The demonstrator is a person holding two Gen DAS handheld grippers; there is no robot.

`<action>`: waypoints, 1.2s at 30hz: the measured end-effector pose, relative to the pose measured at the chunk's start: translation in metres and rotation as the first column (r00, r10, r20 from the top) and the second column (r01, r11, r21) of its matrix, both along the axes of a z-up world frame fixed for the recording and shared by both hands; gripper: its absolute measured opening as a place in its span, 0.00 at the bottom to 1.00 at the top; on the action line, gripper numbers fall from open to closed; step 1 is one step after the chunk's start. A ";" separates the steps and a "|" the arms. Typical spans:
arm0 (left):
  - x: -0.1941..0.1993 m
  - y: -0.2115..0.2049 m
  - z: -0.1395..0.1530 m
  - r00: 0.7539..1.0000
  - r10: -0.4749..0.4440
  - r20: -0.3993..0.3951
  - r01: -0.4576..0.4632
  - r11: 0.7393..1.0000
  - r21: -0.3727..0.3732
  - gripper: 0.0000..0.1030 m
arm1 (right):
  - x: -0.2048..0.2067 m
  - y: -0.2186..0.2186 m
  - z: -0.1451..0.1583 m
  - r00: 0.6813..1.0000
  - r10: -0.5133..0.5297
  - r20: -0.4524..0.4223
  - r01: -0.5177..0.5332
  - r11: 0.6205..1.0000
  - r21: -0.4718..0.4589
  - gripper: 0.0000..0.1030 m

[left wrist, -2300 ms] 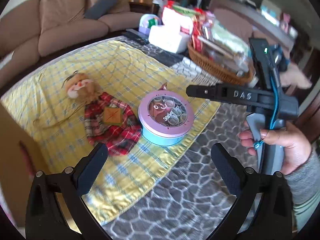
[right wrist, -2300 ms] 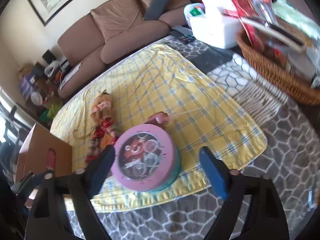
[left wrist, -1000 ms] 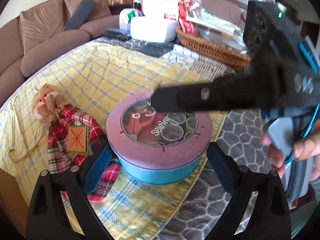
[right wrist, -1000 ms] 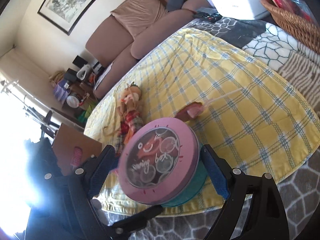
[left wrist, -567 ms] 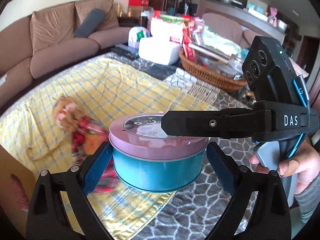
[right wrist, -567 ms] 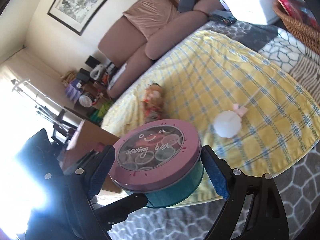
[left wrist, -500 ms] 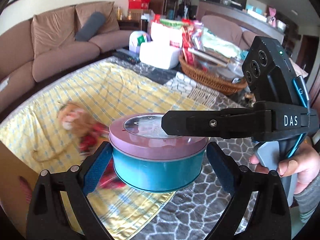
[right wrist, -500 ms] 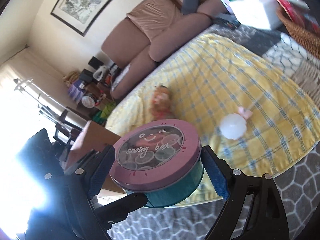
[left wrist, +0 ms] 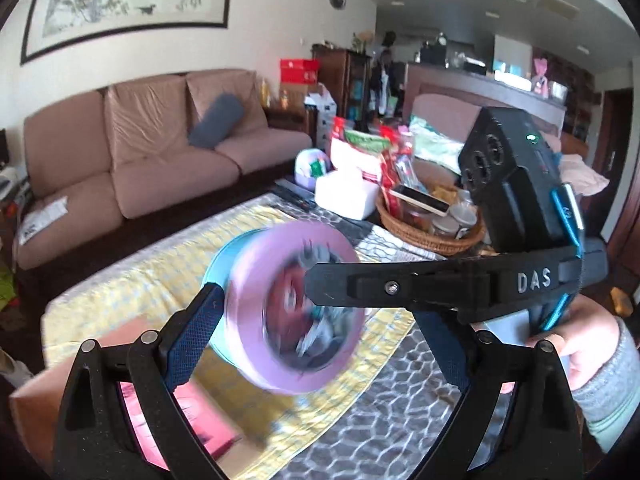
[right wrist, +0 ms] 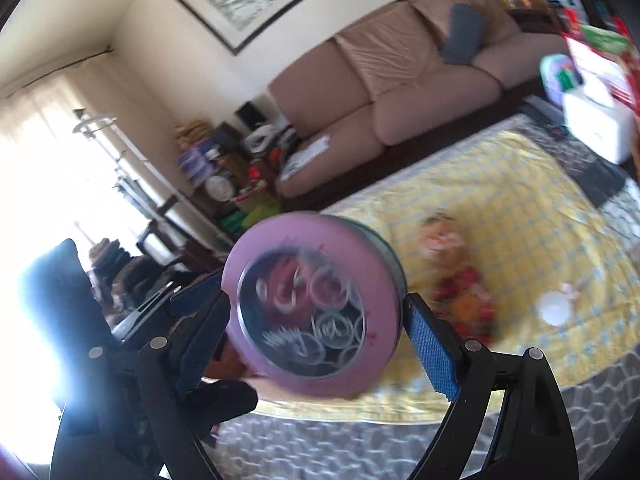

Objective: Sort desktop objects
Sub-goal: 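Carry the tin with the right tool and lower it into the cardboard box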

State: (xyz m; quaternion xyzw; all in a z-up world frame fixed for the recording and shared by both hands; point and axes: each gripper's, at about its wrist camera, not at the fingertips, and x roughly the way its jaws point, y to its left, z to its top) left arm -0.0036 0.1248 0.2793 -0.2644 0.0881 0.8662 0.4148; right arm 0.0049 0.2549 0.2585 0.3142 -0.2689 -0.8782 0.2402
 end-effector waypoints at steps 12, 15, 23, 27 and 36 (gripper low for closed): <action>-0.037 -0.135 -0.014 0.970 0.221 0.104 -0.216 0.975 -0.057 0.76 | -0.039 -0.139 -0.003 0.991 0.116 0.073 -0.125 0.983 0.133 0.75; -0.048 -0.162 -0.027 0.953 0.273 0.134 -0.262 0.961 -0.090 0.76 | -0.040 -0.135 -0.017 0.988 0.107 0.108 -0.122 0.982 0.142 0.75; -0.045 -0.231 -0.048 0.936 0.322 0.143 -0.287 0.932 -0.220 0.86 | -0.040 -0.181 -0.034 0.964 0.226 0.137 -0.259 0.912 0.317 0.76; -0.034 -0.257 -0.053 0.936 0.318 0.150 -0.270 0.924 -0.271 0.82 | -0.044 -0.225 -0.040 0.930 0.335 0.149 -0.367 0.837 0.406 0.76; -0.037 -0.287 -0.072 0.919 0.349 0.184 -0.291 0.915 -0.278 0.56 | -0.064 -0.326 -0.092 0.818 0.465 0.339 -0.568 0.560 0.604 0.31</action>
